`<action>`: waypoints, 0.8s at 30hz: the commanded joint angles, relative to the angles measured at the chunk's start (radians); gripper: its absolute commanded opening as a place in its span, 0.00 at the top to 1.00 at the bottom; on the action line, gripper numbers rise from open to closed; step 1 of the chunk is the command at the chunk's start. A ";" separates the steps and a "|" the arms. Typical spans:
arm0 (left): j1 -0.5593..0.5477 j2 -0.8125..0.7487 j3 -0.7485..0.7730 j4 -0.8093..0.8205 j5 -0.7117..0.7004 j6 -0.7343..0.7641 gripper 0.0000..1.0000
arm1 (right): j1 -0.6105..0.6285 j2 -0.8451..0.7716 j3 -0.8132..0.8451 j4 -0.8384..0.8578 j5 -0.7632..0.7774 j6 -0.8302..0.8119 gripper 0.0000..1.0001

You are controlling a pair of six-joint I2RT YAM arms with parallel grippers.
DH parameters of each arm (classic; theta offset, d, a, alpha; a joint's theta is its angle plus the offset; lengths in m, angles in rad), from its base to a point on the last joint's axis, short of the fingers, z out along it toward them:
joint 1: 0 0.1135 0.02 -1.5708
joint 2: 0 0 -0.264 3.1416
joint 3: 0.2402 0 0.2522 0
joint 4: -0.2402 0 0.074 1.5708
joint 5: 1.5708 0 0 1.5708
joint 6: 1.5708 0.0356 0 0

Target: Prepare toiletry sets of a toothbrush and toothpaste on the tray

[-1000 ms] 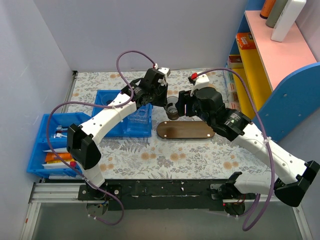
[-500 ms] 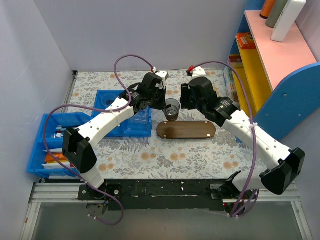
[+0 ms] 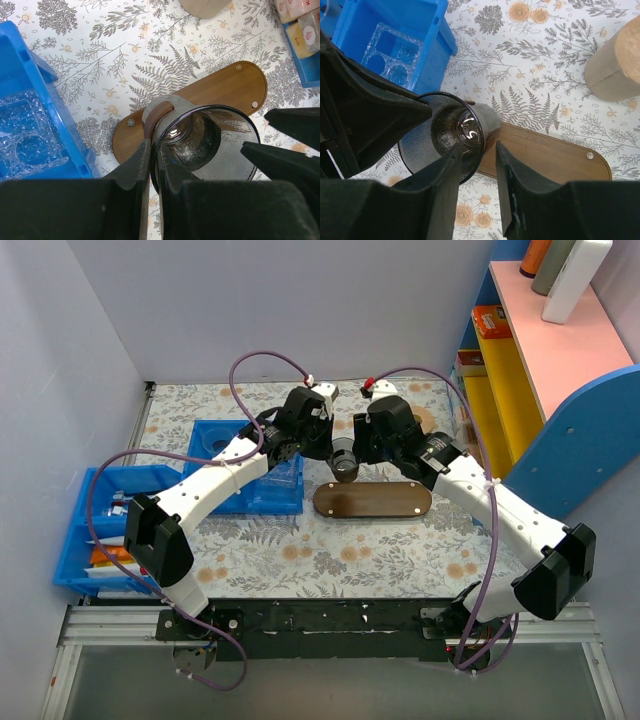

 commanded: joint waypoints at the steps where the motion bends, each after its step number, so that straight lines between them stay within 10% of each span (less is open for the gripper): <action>1: -0.002 -0.085 -0.001 0.076 0.021 -0.002 1.00 | 0.001 0.019 -0.012 0.027 -0.018 0.015 0.60; 19: -0.004 -0.099 -0.033 0.111 0.058 0.018 1.00 | 0.001 0.092 0.003 -0.016 0.069 0.009 0.78; 24: -0.002 -0.103 -0.041 0.115 0.073 0.018 1.00 | 0.001 0.098 0.001 -0.015 0.068 0.015 0.99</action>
